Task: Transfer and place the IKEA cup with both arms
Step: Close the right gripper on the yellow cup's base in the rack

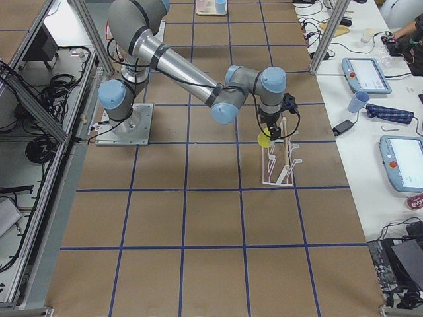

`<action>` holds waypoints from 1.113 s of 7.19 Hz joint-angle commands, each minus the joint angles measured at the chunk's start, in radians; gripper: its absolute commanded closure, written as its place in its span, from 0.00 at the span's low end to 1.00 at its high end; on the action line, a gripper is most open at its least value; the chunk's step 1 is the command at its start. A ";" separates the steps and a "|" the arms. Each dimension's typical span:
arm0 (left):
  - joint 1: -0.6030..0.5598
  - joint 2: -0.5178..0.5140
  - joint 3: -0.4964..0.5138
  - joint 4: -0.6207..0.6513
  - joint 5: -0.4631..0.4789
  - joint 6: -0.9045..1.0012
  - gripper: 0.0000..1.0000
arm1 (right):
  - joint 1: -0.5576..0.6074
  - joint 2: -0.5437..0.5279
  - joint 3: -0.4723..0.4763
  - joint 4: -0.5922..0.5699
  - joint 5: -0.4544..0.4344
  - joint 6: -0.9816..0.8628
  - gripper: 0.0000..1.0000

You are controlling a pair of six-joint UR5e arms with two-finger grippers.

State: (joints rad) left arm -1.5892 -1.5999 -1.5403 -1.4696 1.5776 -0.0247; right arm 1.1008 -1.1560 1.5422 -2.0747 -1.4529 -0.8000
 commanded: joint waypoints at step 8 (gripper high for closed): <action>0.000 0.001 0.000 0.000 -0.001 0.000 0.00 | 0.002 0.036 -0.002 0.001 0.000 -0.001 0.04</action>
State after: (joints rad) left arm -1.5892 -1.5986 -1.5415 -1.4696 1.5775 -0.0254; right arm 1.1029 -1.1283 1.5404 -2.0746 -1.4525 -0.7996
